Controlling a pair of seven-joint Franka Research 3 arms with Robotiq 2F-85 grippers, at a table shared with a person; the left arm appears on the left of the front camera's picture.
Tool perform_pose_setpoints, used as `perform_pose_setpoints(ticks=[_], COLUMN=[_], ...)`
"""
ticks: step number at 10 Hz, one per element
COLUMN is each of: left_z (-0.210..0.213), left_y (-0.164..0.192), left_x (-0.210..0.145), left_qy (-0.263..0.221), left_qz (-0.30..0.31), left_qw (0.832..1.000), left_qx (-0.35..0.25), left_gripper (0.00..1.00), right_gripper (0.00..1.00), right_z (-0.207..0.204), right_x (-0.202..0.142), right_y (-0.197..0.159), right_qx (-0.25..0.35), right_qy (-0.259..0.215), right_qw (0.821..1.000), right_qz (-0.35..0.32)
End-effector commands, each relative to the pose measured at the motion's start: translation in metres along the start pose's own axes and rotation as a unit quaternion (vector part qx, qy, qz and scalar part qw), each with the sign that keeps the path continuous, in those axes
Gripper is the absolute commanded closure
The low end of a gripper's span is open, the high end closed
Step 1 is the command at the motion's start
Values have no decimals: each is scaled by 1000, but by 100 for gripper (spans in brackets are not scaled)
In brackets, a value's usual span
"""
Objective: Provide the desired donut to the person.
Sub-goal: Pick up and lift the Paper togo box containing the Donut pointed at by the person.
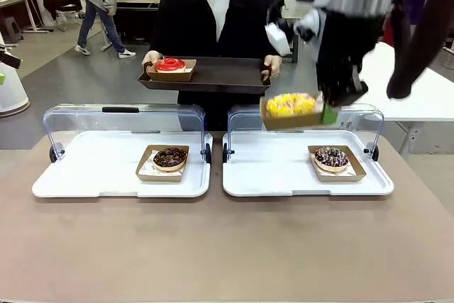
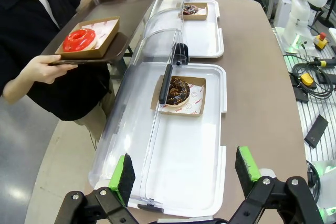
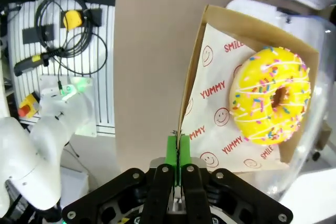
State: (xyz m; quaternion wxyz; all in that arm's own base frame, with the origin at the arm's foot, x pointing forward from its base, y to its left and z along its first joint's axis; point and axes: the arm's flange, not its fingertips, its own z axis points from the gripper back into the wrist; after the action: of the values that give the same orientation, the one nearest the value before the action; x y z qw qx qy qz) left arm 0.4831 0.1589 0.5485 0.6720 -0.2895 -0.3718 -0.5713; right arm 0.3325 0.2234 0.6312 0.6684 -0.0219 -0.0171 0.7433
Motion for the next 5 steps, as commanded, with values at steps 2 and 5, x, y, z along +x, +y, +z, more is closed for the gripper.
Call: perform_pose_setpoints(ticks=[2, 5], left_z=[0, 0], left_y=[-1, -1], left_x=[1, 1], left_qy=[-5, -5], left_qz=[0, 0], left_qw=[1000, 1000], left_qx=[2, 2], left_gripper=[0, 0], right_gripper=[100, 100], right_z=[40, 59], right_x=[33, 50], right_y=[-58, -126], right_qx=[24, 30], right_qy=[-27, -31], right_qw=[999, 998], right_qz=[-28, -53])
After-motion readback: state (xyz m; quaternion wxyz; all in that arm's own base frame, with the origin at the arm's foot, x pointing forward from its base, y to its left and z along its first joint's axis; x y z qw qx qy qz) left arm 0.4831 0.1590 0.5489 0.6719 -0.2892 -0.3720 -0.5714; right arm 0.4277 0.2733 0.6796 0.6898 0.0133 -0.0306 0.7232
